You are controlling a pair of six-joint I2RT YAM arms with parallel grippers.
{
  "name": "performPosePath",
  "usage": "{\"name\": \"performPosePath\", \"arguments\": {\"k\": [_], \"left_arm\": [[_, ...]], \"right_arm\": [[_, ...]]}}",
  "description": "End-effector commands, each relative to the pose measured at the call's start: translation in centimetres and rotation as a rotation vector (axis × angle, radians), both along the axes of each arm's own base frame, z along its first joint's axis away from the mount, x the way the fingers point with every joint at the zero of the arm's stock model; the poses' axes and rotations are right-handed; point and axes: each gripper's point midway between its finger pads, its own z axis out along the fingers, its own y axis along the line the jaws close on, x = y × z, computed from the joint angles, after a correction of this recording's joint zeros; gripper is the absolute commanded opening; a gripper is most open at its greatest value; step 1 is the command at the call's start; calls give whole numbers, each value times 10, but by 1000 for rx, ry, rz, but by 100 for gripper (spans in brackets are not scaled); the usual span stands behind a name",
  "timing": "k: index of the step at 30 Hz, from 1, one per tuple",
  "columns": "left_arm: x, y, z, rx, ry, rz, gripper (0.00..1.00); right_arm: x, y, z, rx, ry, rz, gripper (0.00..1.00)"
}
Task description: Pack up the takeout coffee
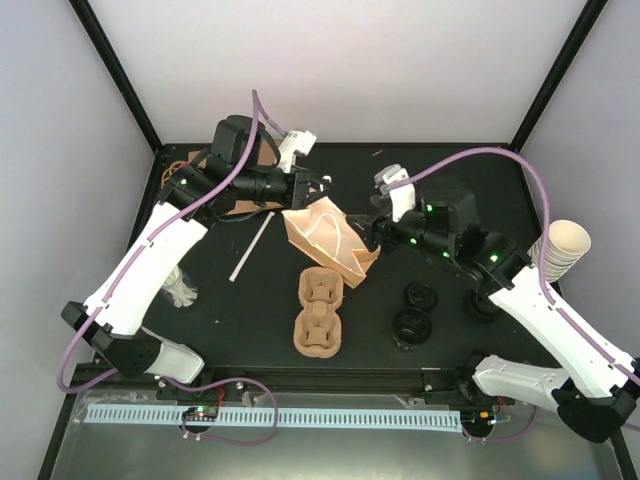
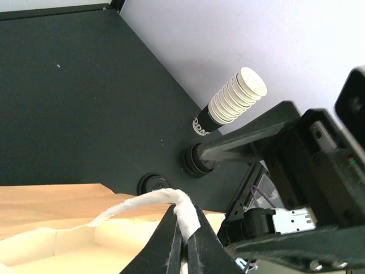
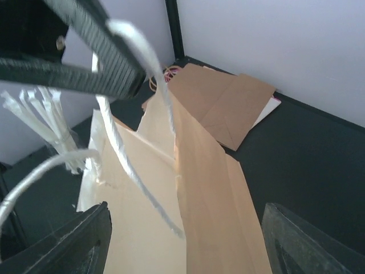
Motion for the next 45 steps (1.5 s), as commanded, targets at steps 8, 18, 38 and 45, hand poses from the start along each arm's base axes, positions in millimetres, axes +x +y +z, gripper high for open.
{"name": "performPosePath", "arguments": {"k": [8, 18, 38, 45], "left_arm": [[-5, -4, 21, -32, -38, -13, 1], [-4, -4, 21, -35, -40, -12, 2], [-38, 28, 46, -31, -123, 24, 83], [-62, 70, 53, 12, -189, 137, 99]], "right_arm": [[15, 18, -27, -261, -107, -11, 68], [14, 25, -43, -376, -102, -24, 45], [27, 0, -19, -279, -16, -237, 1], [45, -19, -21, -232, 70, -345, 1]]}}
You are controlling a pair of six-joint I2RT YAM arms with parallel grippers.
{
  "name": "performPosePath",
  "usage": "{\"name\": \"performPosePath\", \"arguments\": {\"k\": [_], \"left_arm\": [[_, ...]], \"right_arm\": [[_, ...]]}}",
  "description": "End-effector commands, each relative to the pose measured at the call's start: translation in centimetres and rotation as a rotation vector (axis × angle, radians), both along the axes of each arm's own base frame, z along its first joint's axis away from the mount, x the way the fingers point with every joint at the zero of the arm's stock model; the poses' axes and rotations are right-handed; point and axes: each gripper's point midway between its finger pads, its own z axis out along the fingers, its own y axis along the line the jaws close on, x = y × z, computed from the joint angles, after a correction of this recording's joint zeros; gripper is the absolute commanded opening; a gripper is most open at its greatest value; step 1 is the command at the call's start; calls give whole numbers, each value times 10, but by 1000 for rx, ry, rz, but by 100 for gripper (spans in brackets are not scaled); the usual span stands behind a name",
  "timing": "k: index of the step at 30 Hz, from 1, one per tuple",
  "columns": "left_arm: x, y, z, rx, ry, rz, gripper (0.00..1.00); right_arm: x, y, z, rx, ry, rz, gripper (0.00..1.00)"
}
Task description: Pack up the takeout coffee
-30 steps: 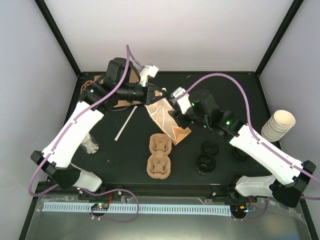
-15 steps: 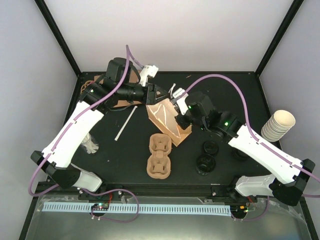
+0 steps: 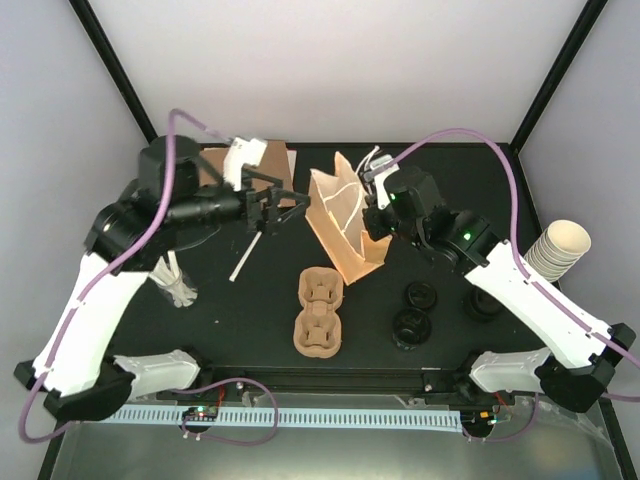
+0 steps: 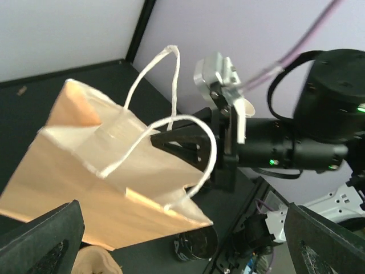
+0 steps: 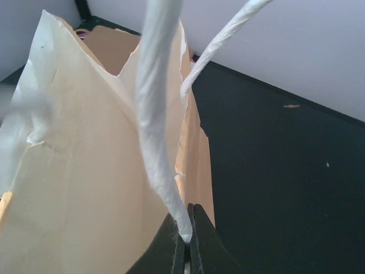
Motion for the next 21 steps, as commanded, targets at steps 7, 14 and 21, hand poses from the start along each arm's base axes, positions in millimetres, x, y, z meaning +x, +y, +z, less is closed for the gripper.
{"name": "performPosePath", "arguments": {"k": [7, 14, 21], "left_arm": [[-18, 56, -23, 137, -23, 201, 99], [-17, 63, -83, 222, 81, 238, 99], [-19, 60, -171, 300, 285, 243, 99]], "right_arm": [[25, -32, -5, 81, 79, -181, 1], [32, -39, -11, 106, 100, -235, 1], [40, -39, -33, 135, 191, -265, 4]]}}
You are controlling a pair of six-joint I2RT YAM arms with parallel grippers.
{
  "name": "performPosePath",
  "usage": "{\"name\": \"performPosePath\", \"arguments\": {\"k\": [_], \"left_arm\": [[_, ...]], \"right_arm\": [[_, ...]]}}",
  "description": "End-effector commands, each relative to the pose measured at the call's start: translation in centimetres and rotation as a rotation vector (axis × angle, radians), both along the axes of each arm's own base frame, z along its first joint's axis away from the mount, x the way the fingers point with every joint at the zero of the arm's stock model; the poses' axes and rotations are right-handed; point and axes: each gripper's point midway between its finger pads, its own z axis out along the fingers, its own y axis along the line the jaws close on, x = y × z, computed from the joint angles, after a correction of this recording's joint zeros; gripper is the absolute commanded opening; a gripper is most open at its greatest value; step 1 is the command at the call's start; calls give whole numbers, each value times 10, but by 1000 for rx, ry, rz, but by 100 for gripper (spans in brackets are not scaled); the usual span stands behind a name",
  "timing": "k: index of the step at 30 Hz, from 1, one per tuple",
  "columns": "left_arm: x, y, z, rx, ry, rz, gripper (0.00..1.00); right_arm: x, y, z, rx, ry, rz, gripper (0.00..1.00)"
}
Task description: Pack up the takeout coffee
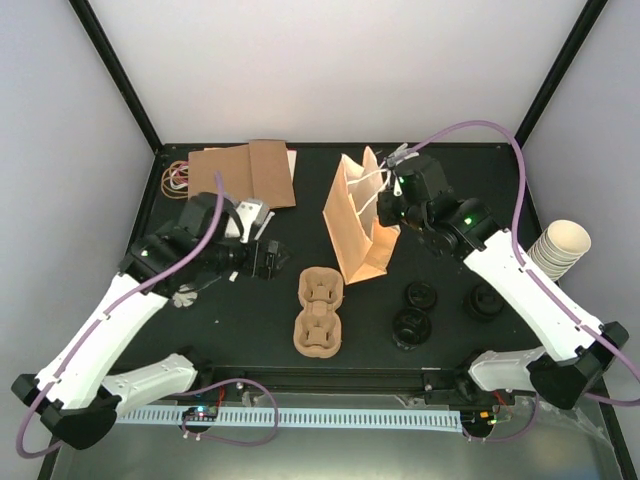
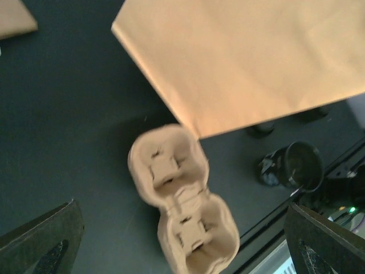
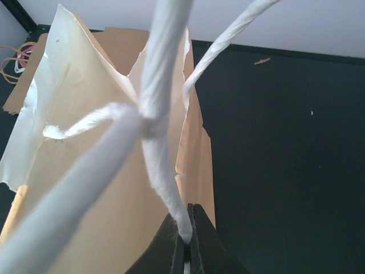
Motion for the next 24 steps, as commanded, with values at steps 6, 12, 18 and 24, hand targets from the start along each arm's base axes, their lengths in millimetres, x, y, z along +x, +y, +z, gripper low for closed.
{"name": "performPosePath", "arguments": {"k": [6, 12, 18, 24], "left_arm": [[-12, -8, -89, 36, 226, 48, 98], [-8, -21, -114, 11, 254, 66, 98], [-4, -36, -137, 62, 278, 57, 98], [2, -42, -163, 107, 312, 83, 98]], "right_arm": [[15, -2, -32, -33, 84, -56, 5], [18, -5, -38, -81, 86, -62, 36], [15, -24, -20, -130, 36, -102, 43], [-2, -32, 11, -83, -37, -73, 52]]}}
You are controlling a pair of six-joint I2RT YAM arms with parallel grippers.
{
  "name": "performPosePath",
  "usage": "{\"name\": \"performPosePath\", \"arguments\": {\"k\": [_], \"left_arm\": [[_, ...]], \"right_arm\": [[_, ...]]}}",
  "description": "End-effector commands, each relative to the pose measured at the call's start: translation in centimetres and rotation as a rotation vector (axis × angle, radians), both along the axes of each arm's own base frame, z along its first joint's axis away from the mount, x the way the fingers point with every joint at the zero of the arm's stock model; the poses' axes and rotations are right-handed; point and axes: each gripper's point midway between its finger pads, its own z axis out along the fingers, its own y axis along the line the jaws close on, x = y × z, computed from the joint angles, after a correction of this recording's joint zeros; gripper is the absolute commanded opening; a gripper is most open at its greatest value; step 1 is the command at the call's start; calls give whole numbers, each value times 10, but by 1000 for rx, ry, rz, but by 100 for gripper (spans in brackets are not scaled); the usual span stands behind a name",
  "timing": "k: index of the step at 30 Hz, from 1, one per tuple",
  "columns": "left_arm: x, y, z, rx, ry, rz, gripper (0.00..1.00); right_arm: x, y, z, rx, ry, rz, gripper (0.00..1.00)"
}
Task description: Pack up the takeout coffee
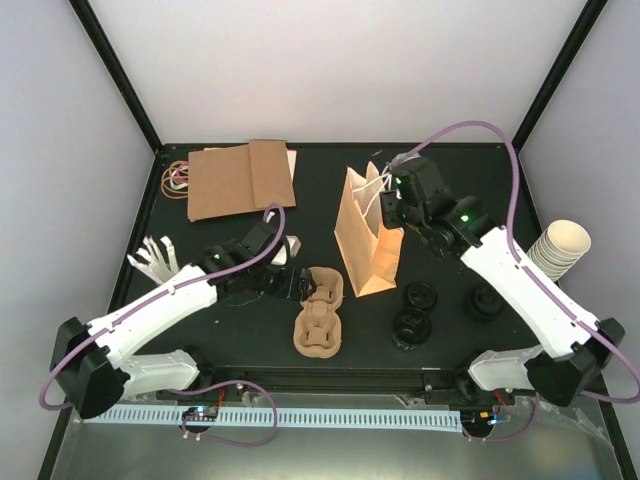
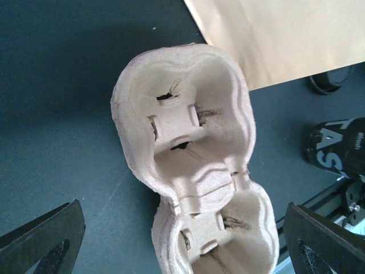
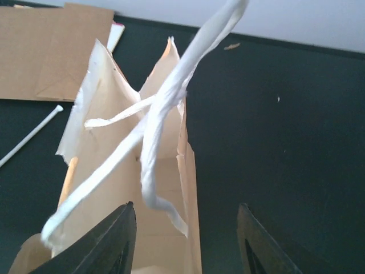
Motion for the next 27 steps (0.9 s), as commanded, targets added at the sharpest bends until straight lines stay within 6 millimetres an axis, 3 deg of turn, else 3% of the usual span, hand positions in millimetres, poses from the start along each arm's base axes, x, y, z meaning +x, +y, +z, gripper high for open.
{"name": "performPosePath", "arguments": {"k": [1, 8, 16, 23, 27], "left_arm": [[12, -6, -11, 12, -13, 48, 98], [13, -1, -29, 53, 12, 89, 99], [7, -16, -48, 25, 54, 51, 99], [10, -24, -66, 22, 92, 60, 78], [14, -22, -79, 55, 109, 88, 70]], "right_arm": [[-13, -16, 43, 36, -107, 2, 53], [-37, -24, 60, 94, -135, 40, 54], [-64, -37, 34, 157, -141, 50, 54], [-81, -46, -1, 200, -124, 43, 54], [-88, -49, -6, 246, -148, 40, 54]]}}
